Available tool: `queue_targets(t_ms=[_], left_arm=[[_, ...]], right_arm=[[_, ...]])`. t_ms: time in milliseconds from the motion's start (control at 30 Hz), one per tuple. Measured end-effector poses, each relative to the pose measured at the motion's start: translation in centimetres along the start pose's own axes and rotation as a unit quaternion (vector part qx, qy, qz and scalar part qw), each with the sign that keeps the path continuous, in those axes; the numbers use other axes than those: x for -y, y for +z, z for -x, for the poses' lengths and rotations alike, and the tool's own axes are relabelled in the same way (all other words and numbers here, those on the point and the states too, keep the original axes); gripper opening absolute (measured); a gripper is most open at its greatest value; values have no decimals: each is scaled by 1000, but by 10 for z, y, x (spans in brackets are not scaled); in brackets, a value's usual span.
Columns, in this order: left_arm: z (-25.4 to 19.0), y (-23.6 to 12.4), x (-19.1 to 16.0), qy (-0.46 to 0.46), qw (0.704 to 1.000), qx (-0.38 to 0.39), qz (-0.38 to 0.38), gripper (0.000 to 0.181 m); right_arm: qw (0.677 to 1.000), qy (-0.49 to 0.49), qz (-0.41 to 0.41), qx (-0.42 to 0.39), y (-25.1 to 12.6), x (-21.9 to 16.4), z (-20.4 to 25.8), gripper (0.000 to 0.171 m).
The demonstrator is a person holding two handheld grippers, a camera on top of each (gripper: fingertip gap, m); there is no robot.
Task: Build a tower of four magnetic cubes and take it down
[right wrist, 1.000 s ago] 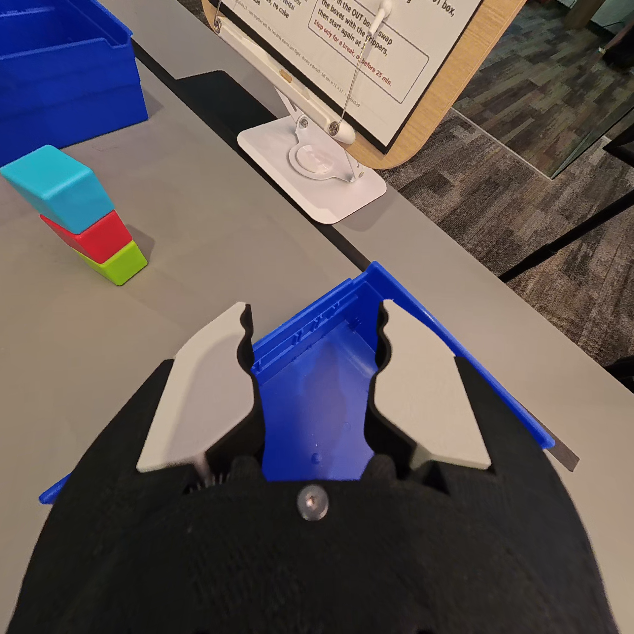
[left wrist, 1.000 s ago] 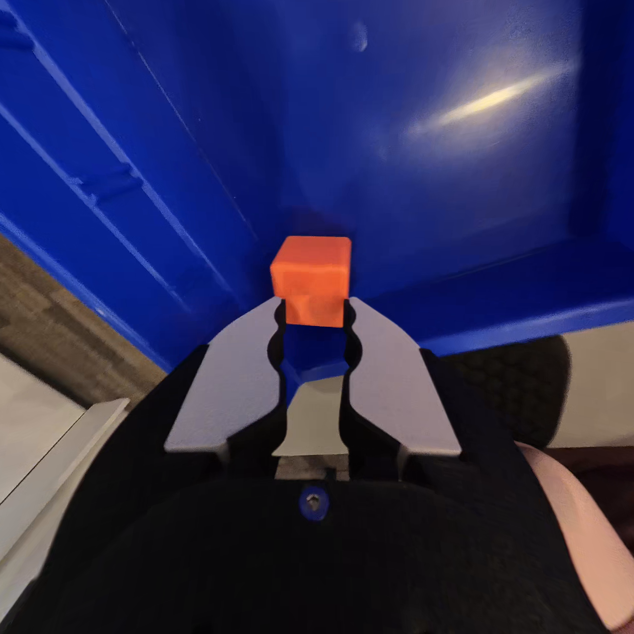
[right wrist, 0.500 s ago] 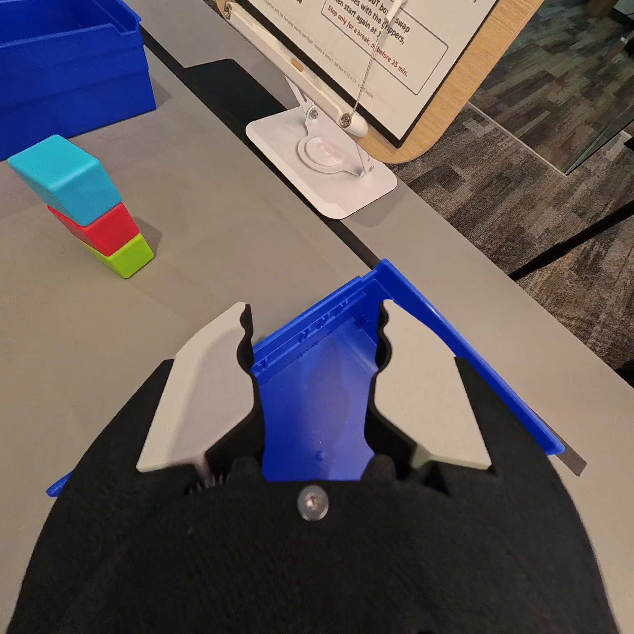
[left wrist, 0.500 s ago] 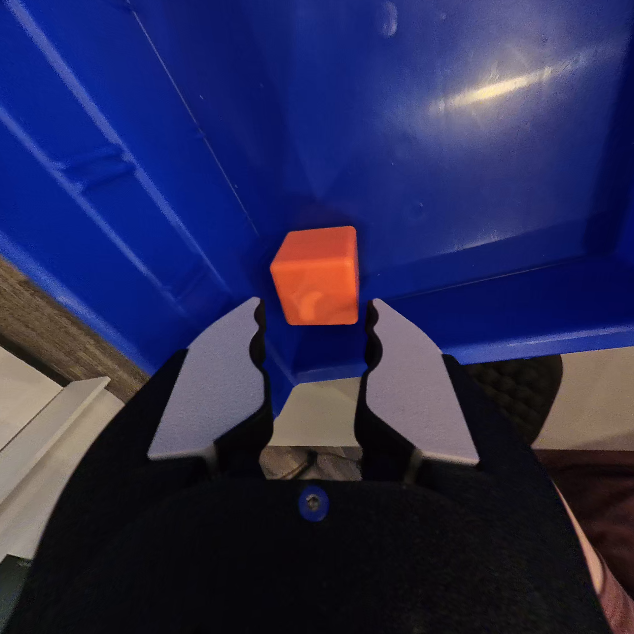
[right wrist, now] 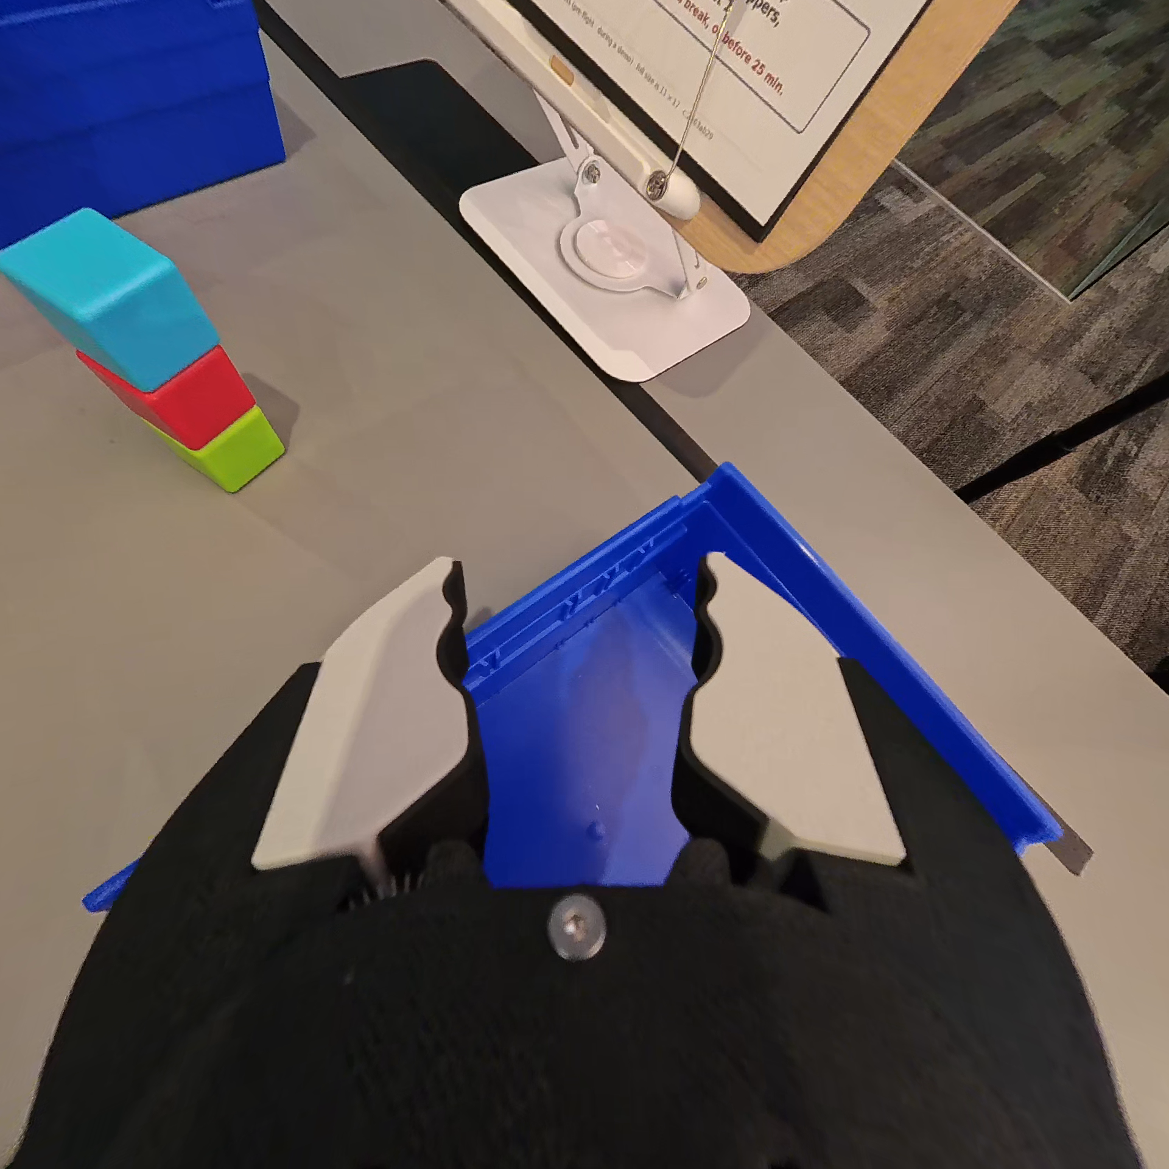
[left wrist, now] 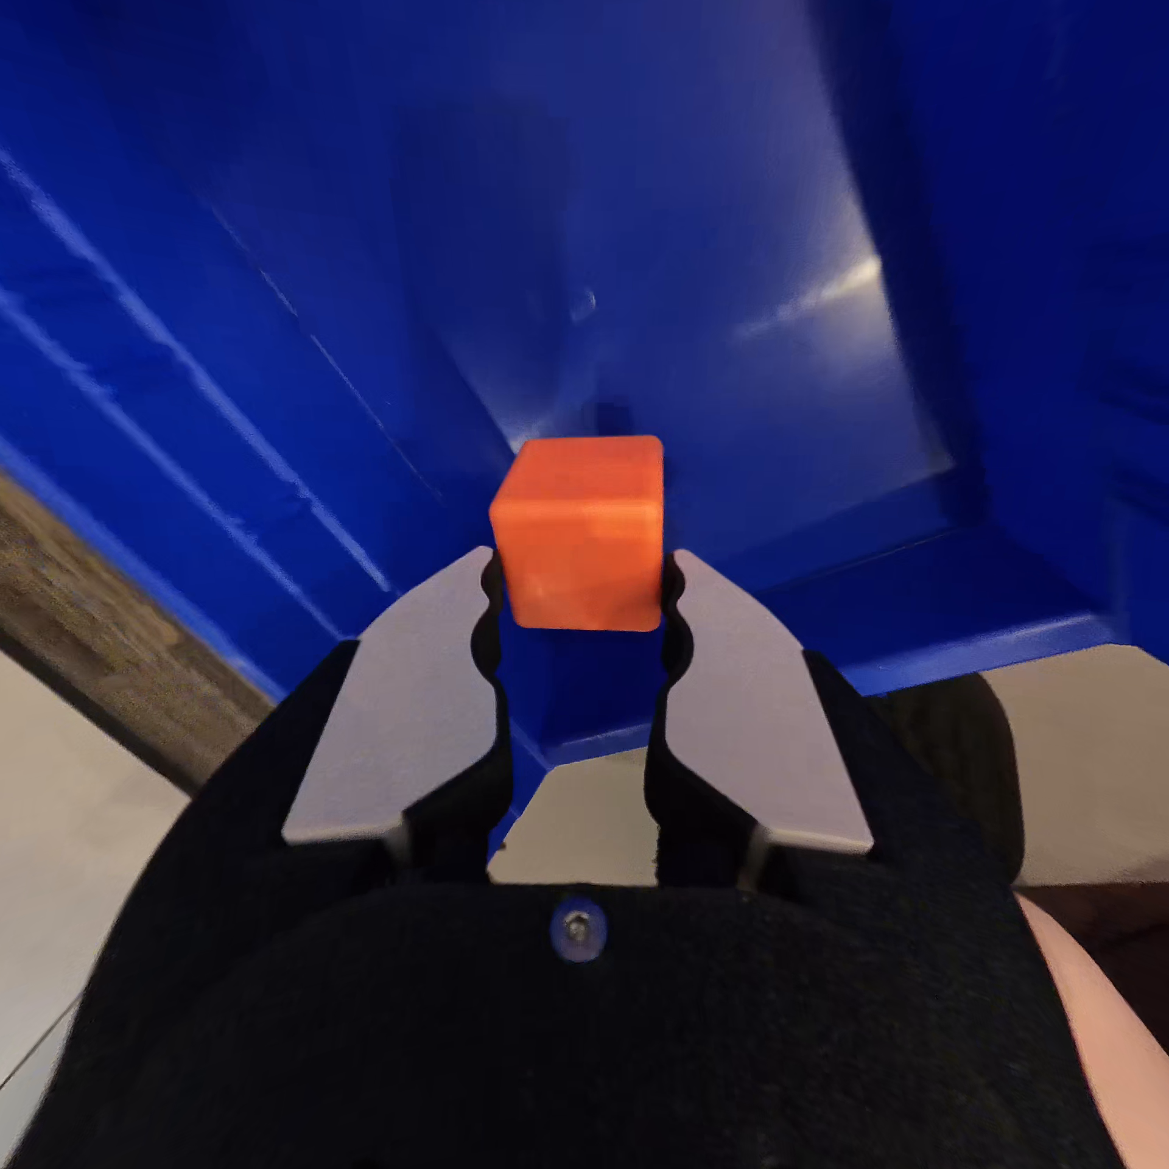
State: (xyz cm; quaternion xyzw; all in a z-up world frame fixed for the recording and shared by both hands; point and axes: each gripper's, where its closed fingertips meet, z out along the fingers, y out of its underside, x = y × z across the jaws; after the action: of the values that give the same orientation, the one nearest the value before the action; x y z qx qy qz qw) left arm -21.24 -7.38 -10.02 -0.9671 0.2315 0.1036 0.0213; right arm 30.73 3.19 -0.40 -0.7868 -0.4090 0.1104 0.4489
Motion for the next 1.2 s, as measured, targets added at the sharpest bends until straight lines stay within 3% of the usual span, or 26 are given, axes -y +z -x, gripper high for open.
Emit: queue_targets(t_ms=[200,300,433,567,767,967,1200], left_arm=[[-15,-86,22,-16,981,-4,-193,47],[-41,-142,43,10,948,-14,-319,47],[-120,-194,81,91,888,-122,-434,47],[-185,-193,117,163,871,-173,-430,47],[-233,-193,157,249,860,-199,-397,47],[-244,-173,181,306,858,-137,-390,47],[-249,-155,189,313,847,-184,-388,47]], right_arm=[[1000,6,0,4,1,-1,0,71],[1000,8,-1,3,0,-1,0,71],[1000,4,0,5,0,0,2,70],[1000,-1,2,7,0,1,5,70],[1000,0,-7,13,-2,4,6,70],[1000,1,-10,16,-6,5,4,70],[1000,0,-14,19,-7,7,4,70]])
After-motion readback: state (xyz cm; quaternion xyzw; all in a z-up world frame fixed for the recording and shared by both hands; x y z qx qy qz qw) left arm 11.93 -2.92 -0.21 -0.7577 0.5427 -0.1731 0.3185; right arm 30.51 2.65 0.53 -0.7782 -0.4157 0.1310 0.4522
